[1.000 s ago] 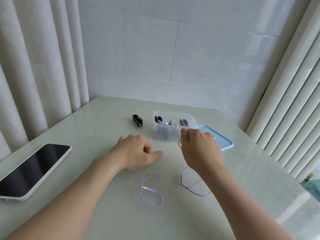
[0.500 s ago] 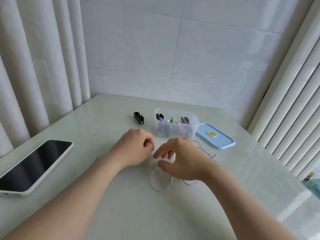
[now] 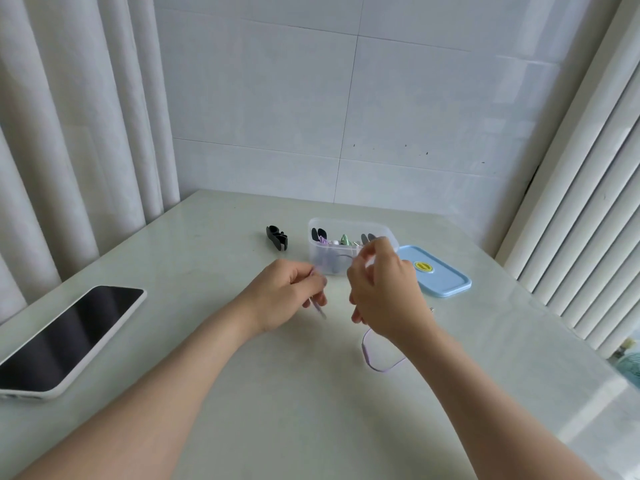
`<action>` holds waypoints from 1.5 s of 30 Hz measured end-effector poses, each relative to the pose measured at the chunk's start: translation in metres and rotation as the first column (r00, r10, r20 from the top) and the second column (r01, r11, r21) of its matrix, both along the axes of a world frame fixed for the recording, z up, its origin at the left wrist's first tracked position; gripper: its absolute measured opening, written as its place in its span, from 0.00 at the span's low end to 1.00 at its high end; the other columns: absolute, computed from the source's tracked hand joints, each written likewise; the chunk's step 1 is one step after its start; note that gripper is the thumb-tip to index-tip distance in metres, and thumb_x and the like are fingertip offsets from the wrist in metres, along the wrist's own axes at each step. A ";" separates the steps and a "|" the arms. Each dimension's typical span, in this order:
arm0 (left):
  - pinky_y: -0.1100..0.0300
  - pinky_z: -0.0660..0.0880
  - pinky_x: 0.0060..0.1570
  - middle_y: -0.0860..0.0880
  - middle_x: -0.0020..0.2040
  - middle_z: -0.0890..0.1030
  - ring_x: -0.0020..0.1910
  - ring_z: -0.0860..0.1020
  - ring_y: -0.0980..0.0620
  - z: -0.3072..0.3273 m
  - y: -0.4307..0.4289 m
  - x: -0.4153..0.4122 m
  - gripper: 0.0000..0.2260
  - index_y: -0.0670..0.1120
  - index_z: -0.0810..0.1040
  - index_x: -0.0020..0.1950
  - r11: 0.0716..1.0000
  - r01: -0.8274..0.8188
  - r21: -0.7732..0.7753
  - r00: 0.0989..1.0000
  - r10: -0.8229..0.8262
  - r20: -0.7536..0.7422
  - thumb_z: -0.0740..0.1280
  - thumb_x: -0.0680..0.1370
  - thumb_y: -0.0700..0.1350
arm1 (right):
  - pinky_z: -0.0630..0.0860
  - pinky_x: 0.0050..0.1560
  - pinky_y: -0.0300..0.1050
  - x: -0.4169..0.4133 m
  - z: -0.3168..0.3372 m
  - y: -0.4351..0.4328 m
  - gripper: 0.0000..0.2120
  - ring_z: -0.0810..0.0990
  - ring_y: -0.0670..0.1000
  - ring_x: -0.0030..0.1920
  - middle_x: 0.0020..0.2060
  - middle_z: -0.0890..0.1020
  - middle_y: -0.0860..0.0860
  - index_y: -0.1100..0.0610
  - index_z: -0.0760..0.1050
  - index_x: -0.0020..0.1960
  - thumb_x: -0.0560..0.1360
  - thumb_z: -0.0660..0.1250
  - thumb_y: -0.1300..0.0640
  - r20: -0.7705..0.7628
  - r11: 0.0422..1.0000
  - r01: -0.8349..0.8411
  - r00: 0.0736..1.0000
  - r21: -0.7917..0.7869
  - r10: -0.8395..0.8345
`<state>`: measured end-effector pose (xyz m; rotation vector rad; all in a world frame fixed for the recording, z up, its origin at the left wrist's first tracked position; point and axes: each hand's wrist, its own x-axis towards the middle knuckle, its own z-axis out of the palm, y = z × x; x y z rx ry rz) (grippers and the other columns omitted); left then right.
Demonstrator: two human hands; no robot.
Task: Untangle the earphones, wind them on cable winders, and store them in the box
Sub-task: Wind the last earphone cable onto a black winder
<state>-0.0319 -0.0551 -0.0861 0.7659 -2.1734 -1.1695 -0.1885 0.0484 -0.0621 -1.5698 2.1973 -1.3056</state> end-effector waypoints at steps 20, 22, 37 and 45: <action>0.49 0.75 0.46 0.53 0.47 0.77 0.44 0.77 0.55 -0.023 -0.007 -0.012 0.05 0.50 0.74 0.52 0.793 -0.335 -0.509 0.941 0.305 -0.145 0.61 0.86 0.48 | 0.78 0.44 0.58 0.011 -0.039 -0.023 0.10 0.79 0.63 0.45 0.43 0.83 0.55 0.54 0.75 0.54 0.85 0.56 0.53 -0.276 1.000 -0.009 0.961 0.021 0.014; 0.47 0.75 0.55 0.46 0.53 0.79 0.52 0.78 0.44 -0.021 -0.016 -0.013 0.07 0.47 0.77 0.56 0.771 -0.408 -0.488 0.900 0.428 -0.077 0.60 0.85 0.45 | 0.77 0.40 0.56 0.007 -0.038 -0.025 0.09 0.77 0.62 0.42 0.38 0.81 0.54 0.53 0.72 0.53 0.85 0.56 0.52 -0.247 0.999 0.039 0.968 -0.016 -0.041; 0.49 0.67 0.63 0.41 0.70 0.68 0.68 0.67 0.36 -0.018 -0.092 -0.075 0.17 0.49 0.71 0.72 0.742 -0.404 -0.535 0.653 0.643 0.400 0.61 0.83 0.45 | 0.67 0.36 0.48 -0.010 -0.046 -0.046 0.16 0.76 0.54 0.43 0.39 0.78 0.45 0.48 0.72 0.43 0.83 0.61 0.39 -0.132 0.998 0.007 0.991 -0.055 -0.014; 0.48 0.73 0.56 0.39 0.65 0.71 0.62 0.74 0.35 -0.016 -0.090 -0.087 0.15 0.41 0.72 0.63 0.669 -0.566 -0.482 0.654 0.720 0.230 0.65 0.77 0.33 | 0.66 0.34 0.49 -0.017 -0.048 -0.049 0.22 0.67 0.52 0.34 0.24 0.70 0.44 0.50 0.66 0.35 0.83 0.64 0.40 -0.016 0.988 -0.005 1.000 -0.152 0.002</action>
